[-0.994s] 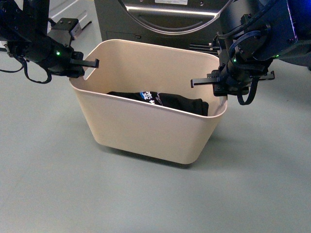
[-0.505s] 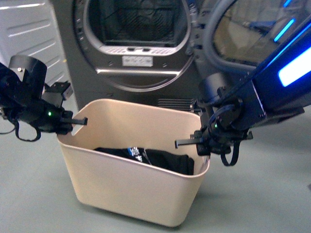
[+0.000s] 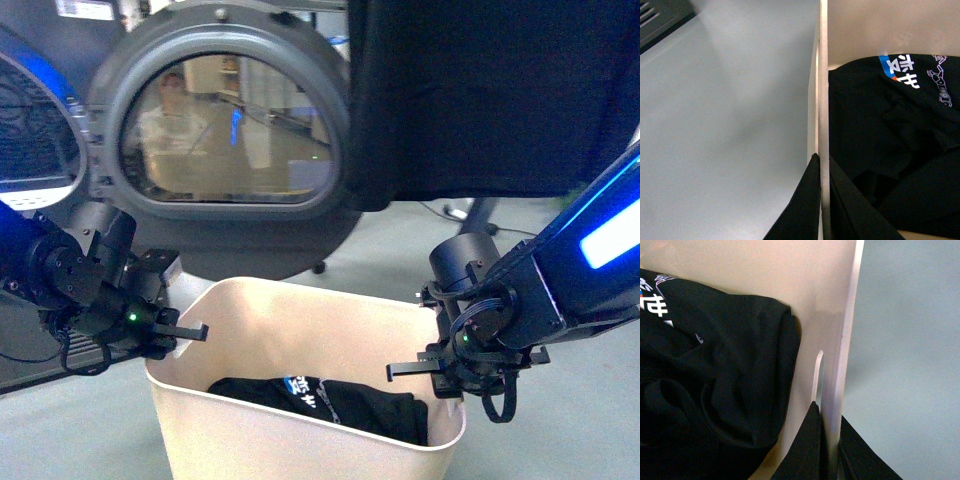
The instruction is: Move hamper under clothes hanger
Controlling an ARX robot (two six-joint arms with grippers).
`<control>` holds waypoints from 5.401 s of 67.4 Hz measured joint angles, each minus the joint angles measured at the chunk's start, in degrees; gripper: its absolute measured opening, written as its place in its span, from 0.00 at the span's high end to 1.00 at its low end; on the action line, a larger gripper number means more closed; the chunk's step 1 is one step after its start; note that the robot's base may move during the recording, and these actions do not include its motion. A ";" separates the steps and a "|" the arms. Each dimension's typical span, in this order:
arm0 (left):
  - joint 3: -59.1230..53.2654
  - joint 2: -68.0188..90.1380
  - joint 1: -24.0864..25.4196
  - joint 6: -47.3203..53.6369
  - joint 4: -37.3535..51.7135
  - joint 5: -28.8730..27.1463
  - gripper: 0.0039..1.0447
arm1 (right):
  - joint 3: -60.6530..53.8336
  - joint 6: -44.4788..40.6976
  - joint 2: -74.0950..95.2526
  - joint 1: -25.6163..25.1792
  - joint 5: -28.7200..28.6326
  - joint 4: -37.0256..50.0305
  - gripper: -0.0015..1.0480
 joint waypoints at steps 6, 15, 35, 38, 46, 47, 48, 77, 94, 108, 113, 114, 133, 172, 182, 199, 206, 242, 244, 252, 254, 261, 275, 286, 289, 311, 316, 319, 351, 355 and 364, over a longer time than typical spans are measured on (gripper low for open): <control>0.00 0.00 0.52 -0.09 0.00 0.09 0.96 | 0.00 0.00 0.00 0.31 -0.26 0.00 0.97; 0.00 0.00 0.57 -0.13 0.00 0.15 0.96 | 0.00 0.02 0.00 0.33 -0.31 0.00 0.97; 0.00 0.00 0.46 -0.15 0.00 0.28 0.96 | 0.02 0.00 -0.07 0.22 -0.09 0.00 0.97; 0.00 0.00 0.46 -0.15 0.00 0.24 0.96 | 0.02 -0.02 -0.07 0.22 -0.07 0.00 0.97; 0.00 0.00 0.46 -0.15 0.00 0.26 0.96 | 0.00 0.00 -0.07 0.22 -0.07 0.00 0.97; 0.00 0.00 0.46 -0.15 0.00 0.26 0.96 | 0.00 0.00 -0.07 0.22 -0.07 0.00 0.97; 0.00 0.00 0.46 -0.15 0.00 0.26 0.96 | 0.00 -0.02 -0.07 0.22 -0.07 0.00 0.97; 0.02 -0.02 0.44 -0.15 0.00 0.24 0.96 | 0.00 -0.07 -0.13 0.20 -0.07 0.00 0.97; 0.00 -0.02 -1.92 -0.15 0.00 1.57 0.96 | -0.24 -0.35 -0.17 -2.14 1.22 -0.09 0.97; 0.00 -0.02 0.26 -0.15 0.00 -0.24 0.96 | -0.26 -0.37 -0.17 0.22 -0.11 -0.09 0.97; 0.00 -0.02 1.01 -0.15 0.00 -0.28 0.96 | -0.26 -0.35 -0.17 0.90 -0.52 -0.07 0.97; 0.00 -0.02 1.07 -0.15 0.00 -0.26 0.96 | -0.26 -0.33 -0.17 0.98 -0.59 -0.07 0.97; 0.00 -0.02 0.31 -0.15 0.00 0.24 0.96 | -0.26 -0.33 -0.17 0.09 0.13 -0.07 0.97; 0.00 -0.02 0.26 -0.15 0.00 0.22 0.96 | -0.26 -0.35 -0.17 0.11 0.09 -0.07 0.97; 0.00 -0.02 0.26 -0.15 0.00 0.17 0.96 | -0.26 -0.35 -0.17 0.11 0.07 -0.07 0.97; 0.00 -0.02 0.26 -0.15 0.00 0.20 0.96 | -0.26 -0.35 -0.17 0.11 0.09 -0.07 0.97; 0.00 -0.02 0.26 -0.15 0.00 0.17 0.96 | -0.26 -0.35 -0.17 0.11 0.07 -0.07 0.97; -27.93 -13.27 0.66 -8.39 19.56 3.32 0.96 | -23.08 2.75 -8.13 -0.11 -5.27 22.93 0.97; -29.75 -13.94 0.61 -8.39 19.98 3.37 0.96 | -23.93 2.75 -8.48 -0.13 -5.44 23.02 0.97; -35.93 -15.39 0.55 -8.74 21.31 4.35 0.96 | -27.71 2.43 -9.81 -0.39 -5.84 23.56 0.97; -37.05 -15.56 0.46 -8.92 21.62 4.57 0.96 | -28.39 2.16 -10.01 -0.55 -5.90 23.56 0.97; -41.33 -16.37 -0.22 -9.84 23.08 4.83 0.96 | -29.57 0.70 -10.14 -1.16 -5.84 24.06 0.97; -46.42 -17.88 -2.08 -11.41 26.49 5.55 0.96 | -29.03 -1.03 -10.01 -2.32 -4.42 24.79 0.97; -46.51 -17.90 -2.34 -11.78 27.10 5.14 0.96 | -28.06 -1.05 -9.35 -2.23 -4.17 24.81 0.97; -46.51 -17.92 -2.34 -11.76 27.10 4.79 0.96 | -28.06 -1.03 -9.33 -1.90 -4.15 24.81 0.97; -47.65 -17.94 -3.04 -11.41 27.43 5.09 0.92 | -28.65 -1.03 -8.44 -1.07 -3.63 25.81 0.97; -47.63 -17.94 -3.04 -11.10 27.39 6.16 0.82 | -28.70 -1.07 -7.93 -0.98 -3.52 26.05 0.97; -47.54 -17.99 -3.02 -11.04 27.39 6.08 0.75 | -28.70 -1.18 -7.43 -0.92 -3.50 26.25 0.97; -42.84 -22.75 -1.29 -9.14 24.00 6.78 0.04 | -29.29 -0.98 -9.81 -0.20 -1.27 28.24 0.30; -41.05 -25.11 -0.83 -9.16 22.84 6.80 0.06 | -29.79 -0.81 -12.61 -0.17 -1.33 28.59 0.21; -37.35 -30.34 -0.02 -9.20 20.63 7.17 0.06 | -30.82 -0.28 -18.84 -0.04 -1.36 28.92 0.06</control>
